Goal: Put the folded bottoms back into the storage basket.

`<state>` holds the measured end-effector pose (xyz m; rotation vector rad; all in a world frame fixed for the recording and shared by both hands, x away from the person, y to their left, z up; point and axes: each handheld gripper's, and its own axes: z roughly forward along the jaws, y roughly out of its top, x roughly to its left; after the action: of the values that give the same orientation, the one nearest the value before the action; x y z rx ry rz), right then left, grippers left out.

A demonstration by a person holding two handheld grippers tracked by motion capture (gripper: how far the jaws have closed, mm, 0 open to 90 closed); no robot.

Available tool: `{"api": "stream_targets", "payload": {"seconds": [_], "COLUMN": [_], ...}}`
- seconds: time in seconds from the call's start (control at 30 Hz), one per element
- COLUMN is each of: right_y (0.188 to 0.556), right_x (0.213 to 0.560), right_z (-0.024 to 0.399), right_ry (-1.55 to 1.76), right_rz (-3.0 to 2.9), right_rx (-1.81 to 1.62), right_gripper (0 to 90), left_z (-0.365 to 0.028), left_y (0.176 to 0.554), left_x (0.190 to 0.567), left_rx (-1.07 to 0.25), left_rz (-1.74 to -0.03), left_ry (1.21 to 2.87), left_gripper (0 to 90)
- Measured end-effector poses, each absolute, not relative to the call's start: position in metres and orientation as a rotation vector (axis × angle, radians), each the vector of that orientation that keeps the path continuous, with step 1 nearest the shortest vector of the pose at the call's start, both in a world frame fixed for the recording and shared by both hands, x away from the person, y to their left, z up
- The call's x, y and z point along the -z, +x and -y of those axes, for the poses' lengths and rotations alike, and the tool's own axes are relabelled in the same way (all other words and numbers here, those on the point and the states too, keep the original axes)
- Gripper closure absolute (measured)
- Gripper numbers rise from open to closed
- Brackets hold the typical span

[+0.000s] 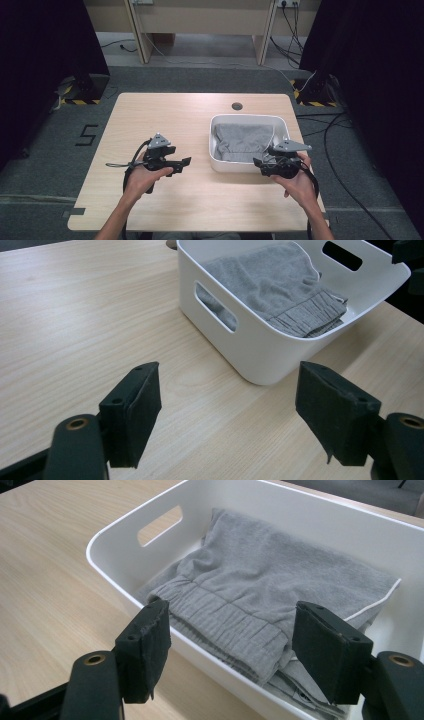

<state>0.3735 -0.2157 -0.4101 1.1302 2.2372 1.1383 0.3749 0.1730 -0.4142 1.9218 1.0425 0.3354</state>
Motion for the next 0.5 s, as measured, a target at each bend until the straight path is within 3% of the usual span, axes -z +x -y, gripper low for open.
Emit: {"api": "stream_targets", "payload": {"seconds": [0.5], "right_y": [0.346], "right_x": [0.418], "right_z": [0.233], "right_ry": [1.141], "right_rz": [-2.21], "right_rx": [-1.143], "right_gripper": [31.4], "left_z": [-0.179], "left_y": [0.36], "left_x": [0.425], "left_rx": [-0.362], "left_rz": [-1.033], "left_ry": [1.932], "left_gripper": [25.3]}}
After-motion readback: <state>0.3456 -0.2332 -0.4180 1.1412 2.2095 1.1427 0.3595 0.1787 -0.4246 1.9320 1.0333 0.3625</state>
